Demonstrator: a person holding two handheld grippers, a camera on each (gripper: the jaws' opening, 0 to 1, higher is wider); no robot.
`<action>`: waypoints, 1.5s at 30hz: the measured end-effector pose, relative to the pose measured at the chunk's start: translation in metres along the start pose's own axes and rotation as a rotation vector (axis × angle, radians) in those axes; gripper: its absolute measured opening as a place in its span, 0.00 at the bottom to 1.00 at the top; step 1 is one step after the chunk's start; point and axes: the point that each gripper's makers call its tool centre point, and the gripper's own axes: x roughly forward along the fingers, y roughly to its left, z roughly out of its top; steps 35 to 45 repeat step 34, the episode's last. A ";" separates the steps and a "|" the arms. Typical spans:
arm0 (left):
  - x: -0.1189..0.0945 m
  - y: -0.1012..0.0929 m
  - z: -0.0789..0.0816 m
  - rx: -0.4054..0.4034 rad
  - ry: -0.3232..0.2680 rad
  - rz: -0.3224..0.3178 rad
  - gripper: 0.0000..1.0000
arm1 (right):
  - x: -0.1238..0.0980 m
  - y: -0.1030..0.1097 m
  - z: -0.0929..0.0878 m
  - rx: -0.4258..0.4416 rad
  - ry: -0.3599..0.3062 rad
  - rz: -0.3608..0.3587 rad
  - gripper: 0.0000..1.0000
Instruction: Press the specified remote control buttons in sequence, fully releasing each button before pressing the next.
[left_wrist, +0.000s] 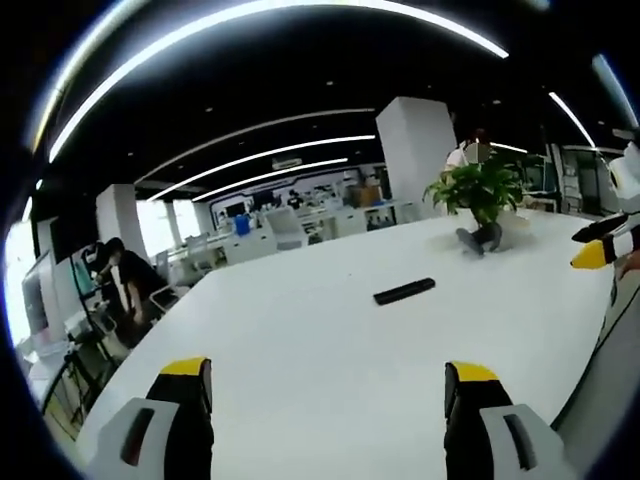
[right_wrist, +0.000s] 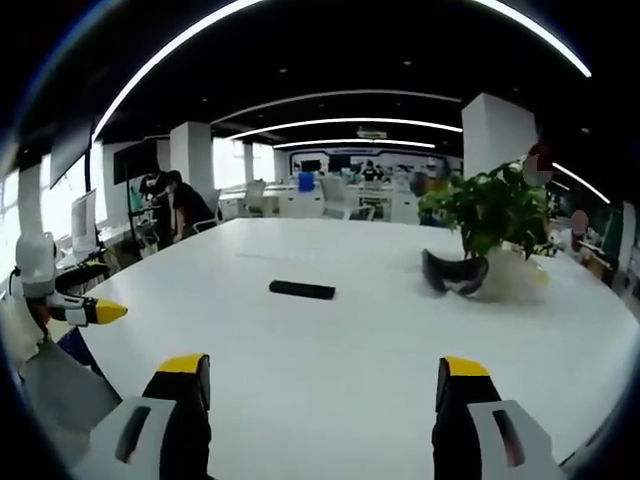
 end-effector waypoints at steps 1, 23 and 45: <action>0.000 -0.001 0.000 0.001 0.000 -0.003 1.00 | 0.000 0.001 0.000 -0.003 0.002 0.003 0.94; -0.001 -0.002 -0.003 -0.019 0.020 -0.004 1.00 | 0.000 0.003 -0.001 -0.004 0.005 0.019 0.93; -0.002 0.003 -0.004 -0.019 0.021 0.015 1.00 | -0.001 0.003 -0.001 0.005 0.000 0.022 0.93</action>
